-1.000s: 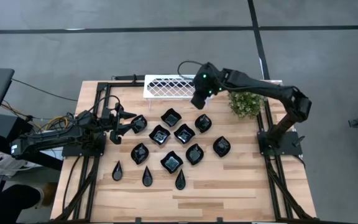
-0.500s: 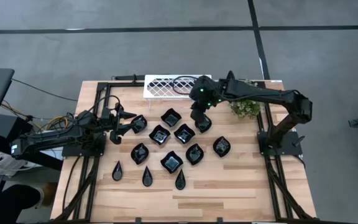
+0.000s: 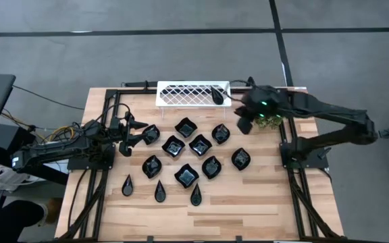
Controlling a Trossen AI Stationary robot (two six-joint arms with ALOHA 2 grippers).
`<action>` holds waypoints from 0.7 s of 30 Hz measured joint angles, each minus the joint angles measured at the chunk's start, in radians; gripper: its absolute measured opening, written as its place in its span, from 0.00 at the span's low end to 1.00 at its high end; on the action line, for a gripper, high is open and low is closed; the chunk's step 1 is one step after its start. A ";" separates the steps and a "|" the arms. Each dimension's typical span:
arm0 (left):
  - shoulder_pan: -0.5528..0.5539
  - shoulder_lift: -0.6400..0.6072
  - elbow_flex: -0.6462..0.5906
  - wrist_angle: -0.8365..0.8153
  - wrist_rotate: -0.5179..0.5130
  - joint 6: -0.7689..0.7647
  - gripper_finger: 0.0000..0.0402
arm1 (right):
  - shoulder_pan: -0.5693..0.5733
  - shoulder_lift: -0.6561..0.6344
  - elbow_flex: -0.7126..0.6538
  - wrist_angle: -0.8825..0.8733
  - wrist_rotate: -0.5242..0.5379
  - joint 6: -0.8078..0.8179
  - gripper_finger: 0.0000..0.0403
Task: Pick & Place Mini shaped plates
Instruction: Stack the drop-shaped plate on top of the other drop-shaped plates on the shelf
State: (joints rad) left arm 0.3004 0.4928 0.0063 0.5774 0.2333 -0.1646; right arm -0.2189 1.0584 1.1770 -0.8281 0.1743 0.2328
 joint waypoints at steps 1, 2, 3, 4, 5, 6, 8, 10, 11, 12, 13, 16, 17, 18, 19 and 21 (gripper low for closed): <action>0.000 0.000 0.000 0.001 0.000 0.000 0.53 | 0.017 -0.040 -0.032 0.015 0.004 0.008 0.12; 0.000 0.000 0.000 0.002 0.000 0.000 0.53 | 0.034 -0.079 -0.063 0.030 0.009 0.018 0.12; 0.000 0.000 0.000 0.005 0.000 0.000 0.53 | 0.051 -0.118 -0.094 0.046 0.013 0.030 0.12; 0.000 0.000 0.000 0.007 0.000 0.000 0.53 | 0.064 -0.156 -0.127 0.070 0.015 0.046 0.12; 0.000 0.000 0.000 0.008 0.000 0.001 0.53 | 0.078 -0.194 -0.155 0.088 0.015 0.064 0.12; 0.000 0.000 0.000 0.009 0.000 0.001 0.53 | 0.088 -0.234 -0.186 0.102 0.015 0.081 0.12; 0.000 0.000 0.000 0.016 0.000 0.001 0.53 | 0.108 -0.311 -0.240 0.132 0.016 0.114 0.12; 0.000 0.000 0.003 0.020 0.000 0.000 0.53 | 0.126 -0.382 -0.293 0.163 0.016 0.148 0.12; 0.000 0.000 0.009 0.018 0.000 0.000 0.53 | 0.134 -0.415 -0.319 0.180 0.016 0.161 0.12; 0.000 0.000 0.018 0.019 0.000 0.001 0.53 | 0.140 -0.446 -0.347 0.208 0.015 0.172 0.12; 0.000 0.000 0.027 0.021 0.000 0.001 0.53 | 0.148 -0.477 -0.372 0.236 0.015 0.181 0.12; 0.000 0.000 0.065 0.023 0.000 -0.001 0.53 | 0.174 -0.564 -0.456 0.325 0.015 0.189 0.12; -0.002 0.000 0.078 0.023 0.001 -0.003 0.53 | 0.184 -0.592 -0.488 0.363 0.015 0.192 0.12; -0.006 0.000 0.092 0.023 0.003 -0.005 0.53 | 0.194 -0.620 -0.519 0.393 0.016 0.197 0.12; -0.012 0.000 0.105 0.023 0.005 -0.004 0.53 | 0.203 -0.647 -0.550 0.429 0.017 0.206 0.12; -0.029 0.000 0.131 0.023 0.007 -0.004 0.53 | 0.216 -0.690 -0.610 0.477 0.018 0.224 0.12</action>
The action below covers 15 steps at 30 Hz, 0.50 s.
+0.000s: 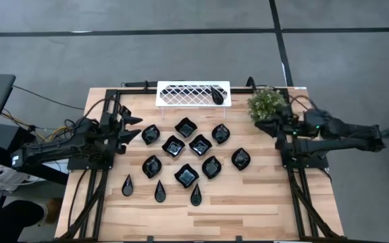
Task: Pick & Place Mini shaped plates
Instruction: Stack the drop-shaped plate on top of the other drop-shaped plates on the shelf
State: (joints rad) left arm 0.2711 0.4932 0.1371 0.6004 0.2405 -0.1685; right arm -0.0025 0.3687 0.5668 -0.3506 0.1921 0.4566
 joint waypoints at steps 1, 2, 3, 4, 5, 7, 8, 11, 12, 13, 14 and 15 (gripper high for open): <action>-0.011 0.003 0.012 0.000 0.000 0.000 0.53 | 0.006 -0.019 -0.028 0.008 0.000 0.011 0.12; -0.024 0.006 0.026 -0.001 0.000 0.000 0.53 | 0.011 -0.037 -0.049 0.020 -0.001 0.019 0.12; -0.038 0.012 0.040 -0.001 0.000 0.000 0.53 | 0.016 -0.056 -0.065 0.039 -0.001 0.024 0.12; -0.053 0.022 0.056 -0.005 0.000 0.000 0.53 | 0.020 -0.074 -0.081 0.057 -0.001 0.026 0.12; -0.070 0.034 0.074 -0.016 0.000 0.000 0.53 | 0.024 -0.092 -0.096 0.064 0.000 0.031 0.12; -0.104 0.067 0.115 -0.066 0.000 0.000 0.53 | 0.031 -0.120 -0.118 0.062 0.012 0.033 0.12; -0.121 0.088 0.138 -0.097 0.000 0.000 0.53 | 0.036 -0.132 -0.120 0.070 0.017 0.033 0.12; -0.177 0.167 0.217 -0.221 0.000 0.000 0.53 | 0.034 -0.167 -0.138 0.080 0.023 0.023 0.12; -0.195 0.197 0.247 -0.273 0.000 -0.001 0.53 | 0.034 -0.176 -0.146 0.089 0.024 0.013 0.12; -0.213 0.227 0.274 -0.322 0.000 -0.003 0.53 | 0.034 -0.188 -0.156 0.103 0.024 0.005 0.12; -0.233 0.260 0.304 -0.371 0.000 -0.004 0.53 | 0.034 -0.201 -0.165 0.114 0.024 -0.003 0.12; -0.252 0.291 0.329 -0.411 -0.001 -0.004 0.53 | 0.034 -0.216 -0.177 0.120 0.028 -0.008 0.12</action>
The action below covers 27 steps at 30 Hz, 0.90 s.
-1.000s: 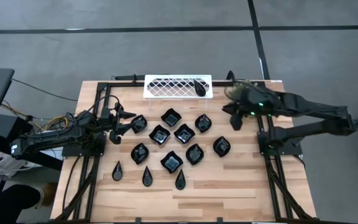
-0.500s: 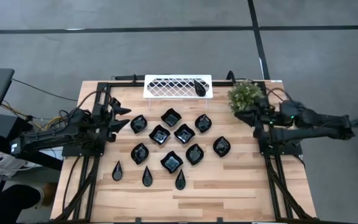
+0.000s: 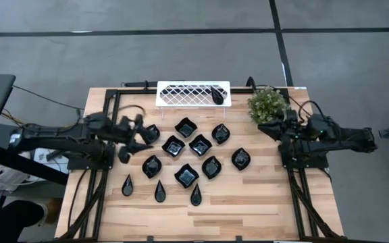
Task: Pick & Place Mini shaped plates
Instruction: Stack the drop-shaped plate on top of the other drop-shaped plates on the shelf
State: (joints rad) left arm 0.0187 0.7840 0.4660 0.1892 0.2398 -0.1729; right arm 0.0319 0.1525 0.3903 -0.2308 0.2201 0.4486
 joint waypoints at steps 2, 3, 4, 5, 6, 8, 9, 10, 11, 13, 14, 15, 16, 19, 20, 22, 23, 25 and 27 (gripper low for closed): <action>-0.038 0.061 0.043 -0.055 0.000 -0.014 0.53 | 0.000 -0.022 -0.019 0.013 0.003 -0.003 0.12; -0.055 0.090 0.062 -0.070 0.001 -0.025 0.53 | 0.000 -0.033 -0.031 0.014 0.005 -0.001 0.12; -0.070 0.118 0.079 -0.079 0.001 -0.041 0.53 | 0.000 -0.044 -0.044 0.016 0.012 0.002 0.12; -0.084 0.140 0.090 -0.093 0.000 -0.057 0.53 | 0.000 -0.052 -0.059 0.033 0.015 0.003 0.12; -0.097 0.163 0.095 -0.104 0.000 -0.072 0.53 | 0.000 -0.062 -0.074 0.053 0.016 0.003 0.12; -0.118 0.200 0.095 -0.110 0.000 -0.083 0.53 | 0.000 -0.082 -0.091 0.070 0.023 0.004 0.12; -0.123 0.212 0.092 -0.110 0.001 -0.086 0.53 | 0.000 -0.087 -0.096 0.075 0.030 0.005 0.12; -0.128 0.221 0.090 -0.108 0.001 -0.087 0.53 | 0.000 -0.091 -0.101 0.084 0.038 0.005 0.12; -0.132 0.229 0.088 -0.106 0.001 -0.087 0.53 | 0.000 -0.097 -0.105 0.089 0.042 0.002 0.12; -0.132 0.238 0.081 -0.105 0.000 -0.087 0.53 | 0.000 -0.102 -0.107 0.101 0.045 -0.013 0.12; -0.132 0.240 0.079 -0.102 0.000 -0.087 0.53 | 0.000 -0.102 -0.107 0.111 0.045 -0.020 0.12; -0.131 0.240 0.078 -0.102 0.000 -0.087 0.53 | 0.000 -0.103 -0.107 0.116 0.044 -0.026 0.12; -0.130 0.240 0.078 -0.100 0.000 -0.087 0.53 | 0.000 -0.103 -0.107 0.116 0.044 -0.028 0.12; -0.130 0.234 0.078 -0.092 0.000 -0.089 0.53 | 0.000 -0.102 -0.107 0.111 0.044 -0.029 0.12; -0.130 0.233 0.078 -0.075 0.000 -0.102 0.53 | 0.000 -0.102 -0.107 0.112 0.043 -0.029 0.12; -0.130 0.232 0.078 -0.046 0.000 -0.128 0.53 | 0.000 -0.102 -0.107 0.111 0.043 -0.029 0.12; -0.130 0.232 0.078 -0.043 -0.002 -0.133 0.53 | 0.000 -0.102 -0.107 0.111 0.043 -0.029 0.12; -0.129 0.232 0.078 -0.044 -0.015 -0.178 0.53 | 0.000 -0.102 -0.107 0.110 0.043 -0.029 0.12; -0.123 0.232 0.078 -0.064 -0.032 -0.255 0.53 | 0.000 -0.102 -0.107 0.103 0.043 -0.029 0.12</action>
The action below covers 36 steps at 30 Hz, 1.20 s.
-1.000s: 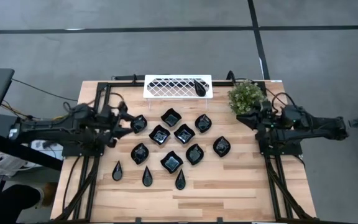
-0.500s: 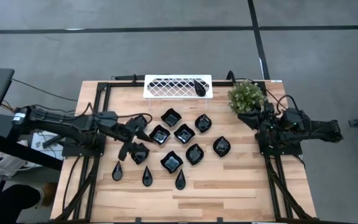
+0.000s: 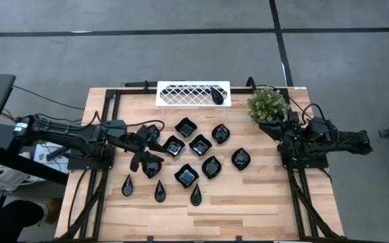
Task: Pick & Place Mini shaped plates
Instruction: Stack the drop-shaped plate on top of the other drop-shaped plates on the shelf
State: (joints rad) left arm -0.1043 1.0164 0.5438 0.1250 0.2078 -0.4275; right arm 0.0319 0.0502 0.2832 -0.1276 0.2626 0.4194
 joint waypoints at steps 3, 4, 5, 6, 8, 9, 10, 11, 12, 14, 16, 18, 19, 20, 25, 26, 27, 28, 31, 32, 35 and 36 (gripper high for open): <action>0.000 0.000 0.000 -0.123 -0.006 -0.120 0.53 | 0.000 0.000 0.000 0.001 0.000 0.000 0.12; -0.002 0.000 0.000 -0.181 -0.005 -0.166 0.53 | 0.000 0.000 0.000 0.001 0.000 0.000 0.12; -0.008 0.000 0.000 -0.244 -0.003 -0.209 0.53 | 0.000 0.000 0.000 0.000 0.000 0.000 0.12; -0.015 0.000 0.000 -0.313 -0.001 -0.259 0.53 | 0.000 0.000 0.000 0.001 0.000 0.000 0.12; -0.043 0.000 0.000 -0.429 0.003 -0.372 0.53 | 0.000 0.000 0.000 0.001 0.000 0.000 0.12; -0.065 0.000 0.000 -0.475 0.004 -0.432 0.53 | 0.000 0.000 0.000 0.001 0.000 0.000 0.12; -0.088 0.000 0.000 -0.513 0.006 -0.486 0.53 | 0.000 0.000 0.000 0.000 0.000 -0.001 0.12; -0.113 0.000 0.000 -0.545 0.006 -0.538 0.53 | 0.000 0.000 0.000 0.000 0.000 -0.001 0.12; -0.137 0.000 0.000 -0.575 0.006 -0.594 0.53 | 0.000 0.000 0.000 0.001 0.000 -0.001 0.12; -0.187 0.000 0.000 -0.627 0.006 -0.712 0.53 | 0.000 0.000 0.000 0.001 0.000 -0.003 0.12; -0.238 0.000 0.000 -0.664 0.005 -0.821 0.53 | 0.000 0.000 0.000 0.001 0.000 -0.003 0.12; -0.293 0.000 0.000 -0.705 0.003 -0.921 0.53 | 0.000 0.000 0.000 0.001 0.000 -0.003 0.12; -0.320 0.000 0.000 -0.731 -0.002 -0.972 0.53 | 0.000 0.000 0.000 0.001 0.000 -0.003 0.12; -0.349 0.000 0.000 -0.760 -0.015 -1.019 0.53 | 0.000 0.000 0.000 0.001 0.000 -0.002 0.12; -0.455 0.000 0.000 -0.925 -0.066 -1.238 0.53 | 0.000 0.000 0.001 0.001 0.000 -0.002 0.12; -0.467 0.000 0.000 -0.940 -0.073 -1.271 0.53 | 0.000 0.000 0.001 0.001 0.000 -0.002 0.12; -0.477 0.000 0.000 -0.947 -0.081 -1.286 0.53 | 0.000 0.000 0.001 0.001 0.000 -0.002 0.12; -0.483 0.000 0.000 -0.946 -0.092 -1.288 0.53 | 0.000 0.000 0.001 0.001 0.000 -0.002 0.12; -0.491 0.000 0.000 -0.943 -0.147 -1.290 0.53 | 0.000 0.000 0.001 0.001 0.000 -0.002 0.12; -0.490 0.000 0.000 -0.941 -0.171 -1.291 0.53 | 0.000 0.000 0.001 0.001 0.000 -0.002 0.12; -0.490 0.000 0.000 -0.940 -0.211 -1.291 0.53 | 0.000 0.000 0.001 0.001 0.000 -0.002 0.12; -0.490 0.000 0.000 -0.940 -0.211 -1.291 0.53 | 0.000 0.000 0.001 0.001 0.000 -0.002 0.12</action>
State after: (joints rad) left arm -0.5945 1.0164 0.5434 -0.8151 -0.0032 -1.7184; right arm 0.0315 0.0502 0.2840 -0.1268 0.2630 0.4179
